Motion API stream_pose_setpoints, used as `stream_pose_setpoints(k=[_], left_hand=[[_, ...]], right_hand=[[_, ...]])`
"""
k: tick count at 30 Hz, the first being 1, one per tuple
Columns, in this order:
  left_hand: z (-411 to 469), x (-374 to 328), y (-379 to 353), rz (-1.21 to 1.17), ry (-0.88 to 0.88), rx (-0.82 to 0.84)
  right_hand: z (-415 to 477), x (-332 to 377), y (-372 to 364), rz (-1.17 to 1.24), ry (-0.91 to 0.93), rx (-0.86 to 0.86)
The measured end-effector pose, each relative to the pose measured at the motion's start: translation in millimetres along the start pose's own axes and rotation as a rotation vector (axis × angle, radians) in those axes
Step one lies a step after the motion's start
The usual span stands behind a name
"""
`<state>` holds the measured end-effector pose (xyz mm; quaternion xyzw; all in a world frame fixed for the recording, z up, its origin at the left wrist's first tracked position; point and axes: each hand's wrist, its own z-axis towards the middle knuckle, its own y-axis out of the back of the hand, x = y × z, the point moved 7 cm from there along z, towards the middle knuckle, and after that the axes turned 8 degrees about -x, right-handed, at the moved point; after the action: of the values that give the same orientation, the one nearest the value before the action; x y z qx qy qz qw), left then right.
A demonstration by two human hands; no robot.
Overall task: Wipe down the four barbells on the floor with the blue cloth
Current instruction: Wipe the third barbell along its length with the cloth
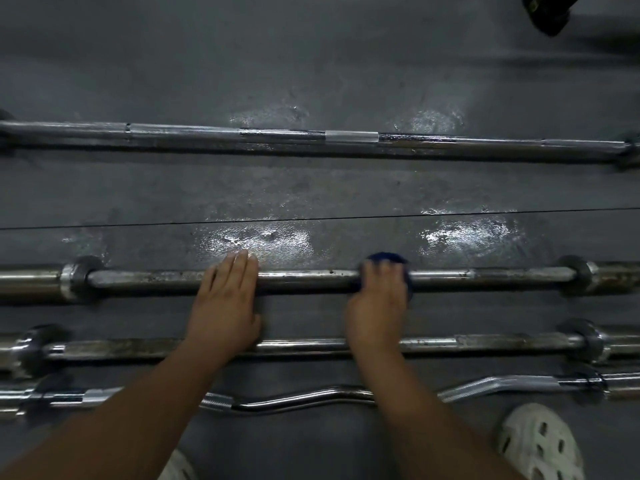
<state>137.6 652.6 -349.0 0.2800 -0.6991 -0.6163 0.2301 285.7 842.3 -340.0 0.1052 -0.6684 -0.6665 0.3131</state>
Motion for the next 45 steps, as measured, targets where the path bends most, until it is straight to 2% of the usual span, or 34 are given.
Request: stream_pose_setpoints(k=[3,6,8,11,13,14,15,18,20,21,23,27,29,30,32,34,37,40,45], left_hand=[[-1,-1,-1,-0.016,-0.013,-0.007],[2,-2,-2,-0.050,0.008,-0.016],[1,1,-2,-0.046,-0.002,-0.009],[-1,2,-1,-0.055,-0.015,-0.020],[-3,6,0,-0.063,0.007,-0.029],[-4,8,0,-0.060,0.021,-0.032],[-6,11,0,-0.052,0.028,-0.031],[-8,14,-2,-0.009,0.023,-0.015],[-7,15,-3,0.001,0.022,-0.022],[-6,14,-3,0.000,0.023,-0.022],[-6,15,-3,-0.007,0.029,-0.008],[-7,15,-3,-0.033,0.037,0.007],[-7,15,-3,-0.033,0.040,0.014],[-7,15,-3,-0.035,0.040,0.017],[-5,14,-2,-0.047,0.047,0.018],[-4,17,-3,-0.049,0.033,-0.001],[-6,22,-7,-0.022,-0.020,-0.005],[-4,21,-3,-0.072,0.004,-0.027],[2,20,-4,-0.059,0.033,0.074]], right_hand=[[-48,94,-24,0.099,0.346,0.116],[-46,104,-26,0.117,0.485,0.158],[-28,63,-16,0.075,0.403,0.128],[-4,-14,5,0.014,0.108,0.023],[-3,-22,3,-0.021,-0.044,0.013],[-5,-8,-2,-0.011,-0.057,0.011],[-8,16,-7,0.004,0.004,0.015],[-39,105,-29,0.086,0.384,0.125],[-50,126,-31,0.146,0.519,0.221],[-45,119,-27,0.139,0.544,0.217],[-24,77,-11,0.115,0.448,0.136],[10,-28,10,0.021,0.115,-0.007],[16,-27,8,0.069,-0.032,-0.052],[15,-11,6,0.115,-0.043,-0.068],[1,52,-8,0.175,0.162,-0.029],[-32,123,-31,0.211,0.399,0.103],[-51,166,-45,0.229,0.466,0.202],[-43,138,-36,0.159,0.637,0.248],[-7,52,-14,0.043,0.445,0.185]])
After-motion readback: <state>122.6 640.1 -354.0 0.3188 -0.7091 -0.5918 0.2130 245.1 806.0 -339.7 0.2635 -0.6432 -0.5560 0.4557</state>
